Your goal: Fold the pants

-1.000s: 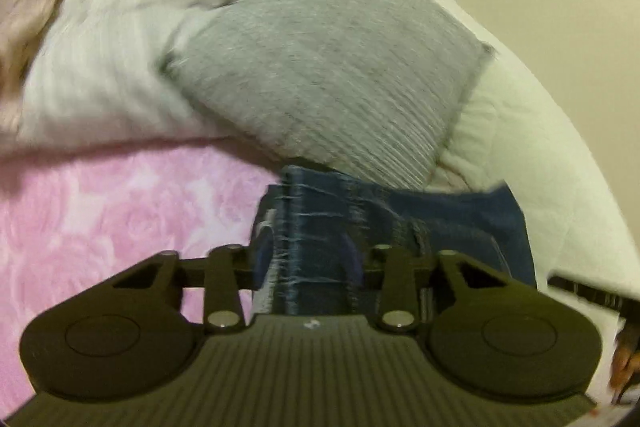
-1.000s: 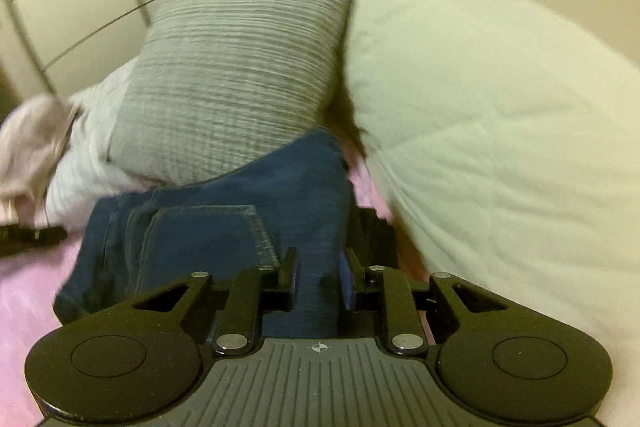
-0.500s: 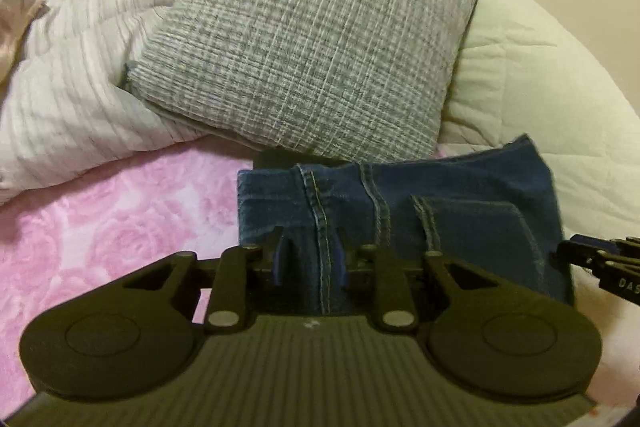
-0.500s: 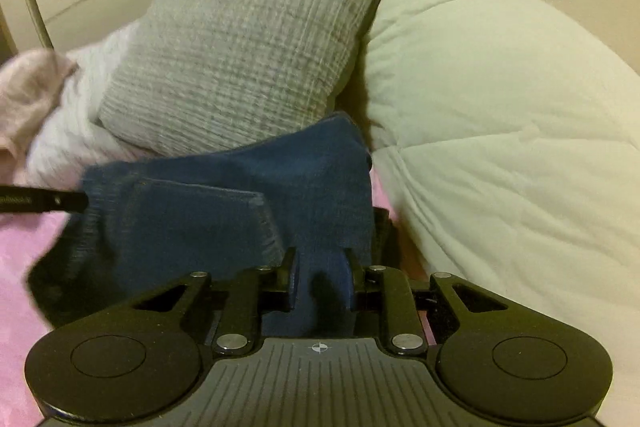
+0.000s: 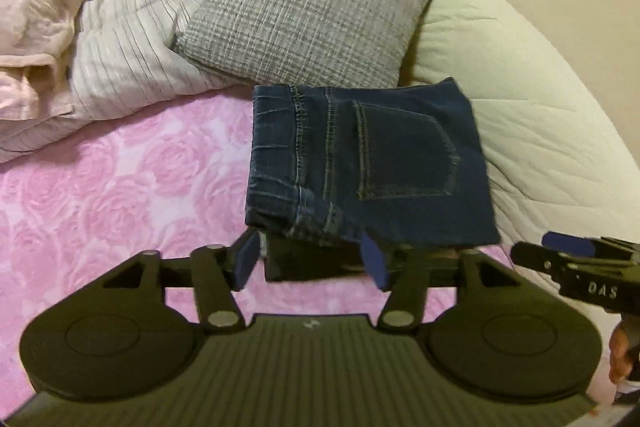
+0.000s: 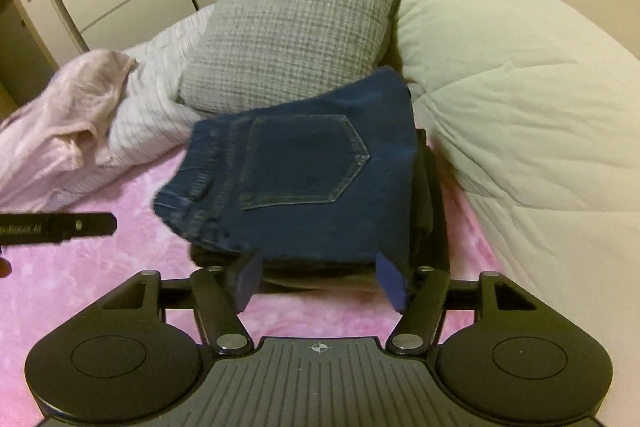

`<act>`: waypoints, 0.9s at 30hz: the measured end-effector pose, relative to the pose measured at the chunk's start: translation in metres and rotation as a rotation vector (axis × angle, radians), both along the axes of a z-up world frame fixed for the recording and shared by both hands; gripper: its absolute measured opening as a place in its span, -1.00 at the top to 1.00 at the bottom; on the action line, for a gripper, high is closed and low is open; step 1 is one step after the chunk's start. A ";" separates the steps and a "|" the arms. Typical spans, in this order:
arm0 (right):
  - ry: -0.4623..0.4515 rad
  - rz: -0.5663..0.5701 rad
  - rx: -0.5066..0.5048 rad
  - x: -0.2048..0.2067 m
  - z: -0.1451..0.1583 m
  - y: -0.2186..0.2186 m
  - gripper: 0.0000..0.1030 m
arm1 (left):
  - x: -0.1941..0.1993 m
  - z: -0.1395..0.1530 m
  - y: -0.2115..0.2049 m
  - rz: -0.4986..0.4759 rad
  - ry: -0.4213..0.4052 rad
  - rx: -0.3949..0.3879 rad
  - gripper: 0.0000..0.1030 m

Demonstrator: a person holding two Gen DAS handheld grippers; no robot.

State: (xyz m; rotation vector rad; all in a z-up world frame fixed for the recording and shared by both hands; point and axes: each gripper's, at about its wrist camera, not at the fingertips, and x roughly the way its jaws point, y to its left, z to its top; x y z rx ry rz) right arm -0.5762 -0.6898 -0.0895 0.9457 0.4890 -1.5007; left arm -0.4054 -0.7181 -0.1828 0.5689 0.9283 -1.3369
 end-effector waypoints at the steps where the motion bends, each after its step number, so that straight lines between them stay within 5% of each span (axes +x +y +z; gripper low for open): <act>1: -0.004 -0.007 -0.008 0.003 0.007 0.005 -0.19 | -0.003 0.009 0.007 -0.008 -0.004 -0.006 -0.21; 18: 0.042 -0.061 -0.142 0.088 0.098 0.136 -0.22 | -0.025 0.116 0.158 -0.105 -0.103 -0.257 -0.98; 27: 0.096 -0.100 -0.172 0.147 0.114 0.207 -0.24 | -0.013 0.136 0.255 -0.080 -0.104 -0.319 -0.98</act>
